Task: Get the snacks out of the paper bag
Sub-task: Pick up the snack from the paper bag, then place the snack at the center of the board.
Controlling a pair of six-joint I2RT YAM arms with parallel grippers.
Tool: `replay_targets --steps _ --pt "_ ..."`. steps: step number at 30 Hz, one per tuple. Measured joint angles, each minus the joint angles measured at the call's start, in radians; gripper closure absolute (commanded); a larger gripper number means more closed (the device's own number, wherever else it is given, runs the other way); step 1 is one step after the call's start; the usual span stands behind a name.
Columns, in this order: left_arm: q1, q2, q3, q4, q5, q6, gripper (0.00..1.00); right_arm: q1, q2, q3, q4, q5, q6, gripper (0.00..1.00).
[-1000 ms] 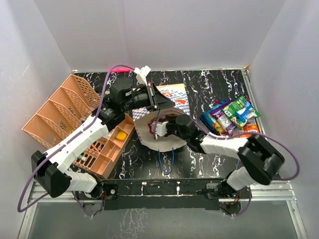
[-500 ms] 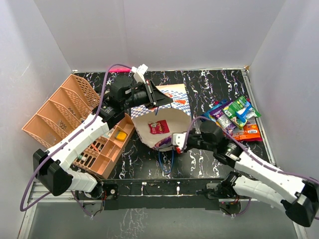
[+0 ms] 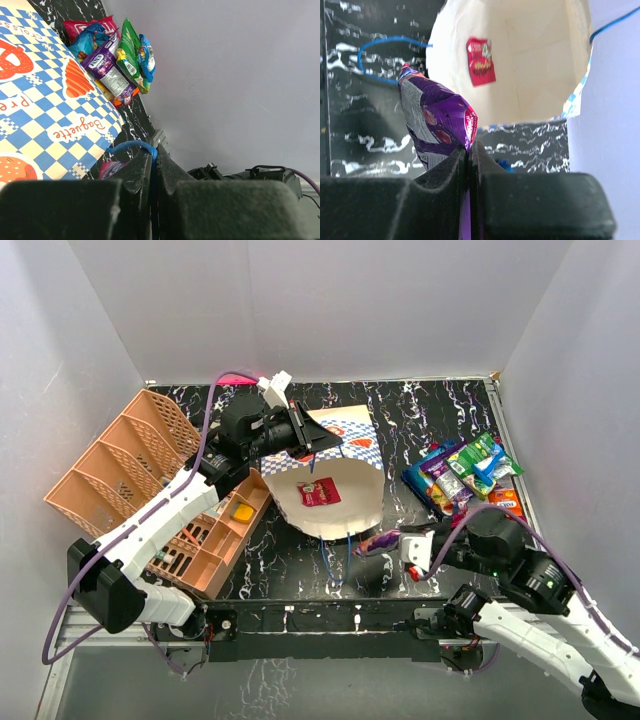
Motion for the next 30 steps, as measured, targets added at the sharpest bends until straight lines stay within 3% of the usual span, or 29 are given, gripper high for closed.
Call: replay_targets --steps 6,14,24,30 --pt "0.0 0.0 0.0 -0.003 -0.005 -0.001 1.0 0.0 -0.014 0.021 -0.159 0.155 -0.063 0.92" --pt "0.0 0.0 0.0 -0.009 -0.012 -0.001 1.0 0.0 0.173 -0.093 -0.064 0.451 -0.089 0.92" --pt "0.008 -0.011 -0.012 -0.007 -0.003 -0.001 1.0 -0.019 0.32 -0.197 0.163 0.487 -0.174 0.93" --pt "0.014 -0.024 -0.012 -0.006 0.003 0.0 1.0 -0.021 0.245 -0.303 0.173 0.476 -0.23 0.92"
